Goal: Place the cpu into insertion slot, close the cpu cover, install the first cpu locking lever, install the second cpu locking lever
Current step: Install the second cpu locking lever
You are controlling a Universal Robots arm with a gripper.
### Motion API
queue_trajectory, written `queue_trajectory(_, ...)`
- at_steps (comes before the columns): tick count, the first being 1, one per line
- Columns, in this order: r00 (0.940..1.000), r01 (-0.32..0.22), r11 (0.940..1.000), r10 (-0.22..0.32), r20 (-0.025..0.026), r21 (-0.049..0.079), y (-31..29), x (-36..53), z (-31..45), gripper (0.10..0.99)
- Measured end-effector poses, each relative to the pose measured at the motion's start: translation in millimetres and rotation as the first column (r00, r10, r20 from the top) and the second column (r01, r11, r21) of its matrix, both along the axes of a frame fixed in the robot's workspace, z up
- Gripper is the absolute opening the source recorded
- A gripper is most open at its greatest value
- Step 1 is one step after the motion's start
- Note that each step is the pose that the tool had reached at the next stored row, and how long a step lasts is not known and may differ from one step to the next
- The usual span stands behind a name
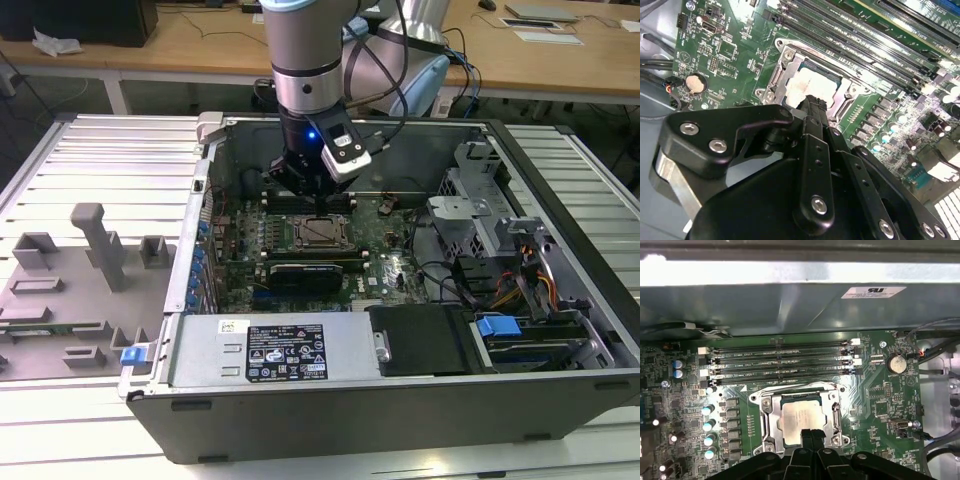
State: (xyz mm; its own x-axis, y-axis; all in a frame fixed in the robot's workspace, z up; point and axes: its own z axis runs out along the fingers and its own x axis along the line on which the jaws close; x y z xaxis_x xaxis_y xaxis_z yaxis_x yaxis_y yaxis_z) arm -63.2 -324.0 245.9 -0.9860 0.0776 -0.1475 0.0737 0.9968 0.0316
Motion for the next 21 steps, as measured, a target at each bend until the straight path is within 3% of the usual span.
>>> queue_trajectory(2,1.0,0.0,1.0,0.0,-0.0004,0.0,0.0,0.0,0.1,0.106)
queue_trajectory(4,0.9993,0.0,1.0,0.0,-0.0378,0.0,-0.2,4.4,-0.2,0.106)
queue_trajectory(6,0.9983,0.0,1.0,0.0,-0.0586,0.0,-0.5,7.7,-0.2,0.106)
queue_trajectory(14,0.9983,0.0,1.0,0.0,-0.0586,0.005,-17.7,7.9,-0.3,0.106)
queue_trajectory(18,0.9983,0.0,0.9999,0.001,-0.0586,0.011,-31.4,7.9,-0.3,0.106)
queue_trajectory(21,0.9983,0.0,0.9999,0.001,-0.0582,0.012,-35.5,7.8,-0.8,0.106)
